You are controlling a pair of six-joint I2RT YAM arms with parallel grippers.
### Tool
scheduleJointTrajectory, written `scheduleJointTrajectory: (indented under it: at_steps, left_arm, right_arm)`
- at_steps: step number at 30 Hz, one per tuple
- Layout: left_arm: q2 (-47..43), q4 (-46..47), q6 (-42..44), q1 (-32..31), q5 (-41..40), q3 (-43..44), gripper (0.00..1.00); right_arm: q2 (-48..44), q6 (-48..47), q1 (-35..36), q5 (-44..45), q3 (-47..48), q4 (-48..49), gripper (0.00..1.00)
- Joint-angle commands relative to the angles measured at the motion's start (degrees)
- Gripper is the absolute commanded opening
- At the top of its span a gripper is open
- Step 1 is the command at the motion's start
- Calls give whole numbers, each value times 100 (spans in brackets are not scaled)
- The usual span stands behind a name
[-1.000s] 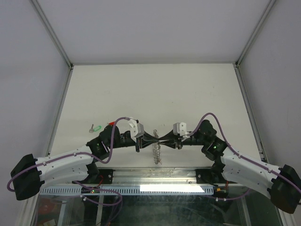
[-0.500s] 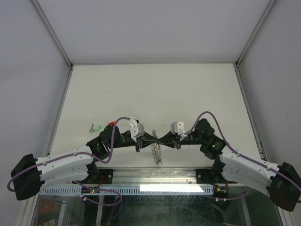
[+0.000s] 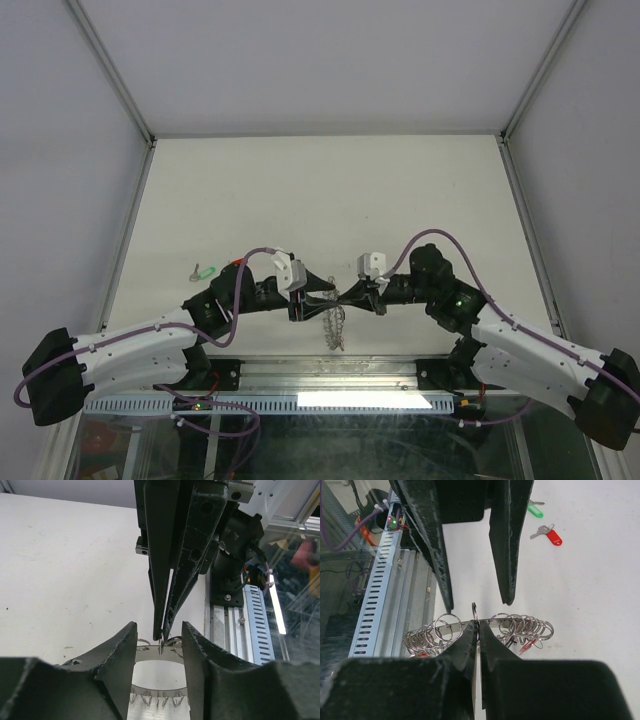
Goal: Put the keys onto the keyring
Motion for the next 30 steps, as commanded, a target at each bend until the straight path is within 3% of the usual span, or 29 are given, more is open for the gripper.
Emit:
scheduleJointTrajectory:
  at_steps: [1, 5, 10, 15, 30]
  left_arm:
    - [-222, -132, 180, 70, -183, 457, 43]
    - [-182, -726, 464, 73, -151, 716, 50]
    - [-8, -1077, 715, 66, -89, 853, 47]
    - [259, -1029, 802, 69, -74, 902, 31]
    - [782, -211, 594, 66, 72, 937, 31]
  right_arm:
    - [-209, -691, 39, 547, 924, -1374, 0]
    - [-24, -1357, 39, 1122, 1531, -2776, 0]
    - [153, -1805, 42, 1658, 2070, -3813, 0]
    - [214, -1866, 60, 1616, 2508, -4067, 0]
    - [544, -1932, 250, 1465, 2744, -3868, 0]
